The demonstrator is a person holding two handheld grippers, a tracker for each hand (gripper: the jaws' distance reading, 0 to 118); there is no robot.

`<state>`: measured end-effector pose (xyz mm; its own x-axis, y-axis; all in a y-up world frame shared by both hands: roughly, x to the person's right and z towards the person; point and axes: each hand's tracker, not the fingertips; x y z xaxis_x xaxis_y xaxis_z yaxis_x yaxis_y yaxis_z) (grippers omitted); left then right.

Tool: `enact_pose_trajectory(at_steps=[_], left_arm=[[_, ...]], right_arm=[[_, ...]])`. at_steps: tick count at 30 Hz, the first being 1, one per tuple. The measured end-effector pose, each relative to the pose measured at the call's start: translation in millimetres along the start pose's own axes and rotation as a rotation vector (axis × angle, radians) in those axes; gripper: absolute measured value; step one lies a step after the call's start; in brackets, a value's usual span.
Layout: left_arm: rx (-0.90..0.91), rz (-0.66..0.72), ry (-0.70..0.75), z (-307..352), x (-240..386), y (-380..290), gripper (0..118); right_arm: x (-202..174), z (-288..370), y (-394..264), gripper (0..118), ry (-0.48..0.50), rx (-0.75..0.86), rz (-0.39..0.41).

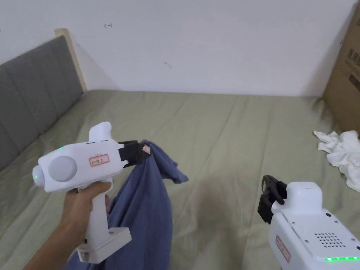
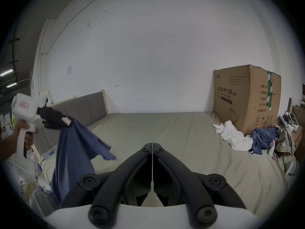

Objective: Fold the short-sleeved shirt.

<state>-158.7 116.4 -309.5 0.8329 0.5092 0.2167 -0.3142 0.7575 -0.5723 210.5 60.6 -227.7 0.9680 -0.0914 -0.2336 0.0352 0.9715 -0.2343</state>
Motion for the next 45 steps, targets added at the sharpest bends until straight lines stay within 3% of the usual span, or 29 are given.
enact_pose_trajectory(at_steps=[9, 16, 25, 35, 37, 39, 40, 41, 45], left_arm=[[-0.015, -0.208, -0.153, -56.1, 119.4, 30.6, 10], [-0.161, -0.299, -0.25, -110.3, 171.7, -17.3, 10], [-0.486, -0.386, -0.165, -190.1, 145.9, -152.8, 10], [-0.674, -0.4, 0.041, -204.9, 94.2, -251.3, 13], [-0.629, -0.338, 0.009, -196.4, 93.9, -246.7, 29], [-0.568, -0.287, -0.019, -185.4, 95.0, -237.4, 82], [-0.536, -0.271, -0.025, -178.3, 96.0, -231.8, 98], [-0.497, -0.26, -0.041, -169.6, 97.8, -224.1, 106], [-0.353, -0.249, -0.058, -138.0, 98.6, -190.5, 116]], right_arm=[[47.3, 38.7, 21.8, 3, -0.112, 0.08, 0.015], [71.1, 66.1, 29.2, 3, -0.192, 0.094, 0.011], [87.1, 78.2, 21.7, 3, -0.246, 0.066, 0.004], [86.7, 72.8, 9.2, 3, -0.235, 0.02, -0.003], [84.7, 72.3, 8.9, 3, -0.231, 0.015, -0.001], [83.7, 71.6, 9.7, 3, -0.229, 0.015, -0.001], [82.6, 71.5, 10.2, 3, -0.229, 0.016, -0.002], [81.9, 71.4, 11.0, 3, -0.227, 0.018, -0.005], [79.2, 69.9, 16.0, 3, -0.226, 0.028, -0.006]])
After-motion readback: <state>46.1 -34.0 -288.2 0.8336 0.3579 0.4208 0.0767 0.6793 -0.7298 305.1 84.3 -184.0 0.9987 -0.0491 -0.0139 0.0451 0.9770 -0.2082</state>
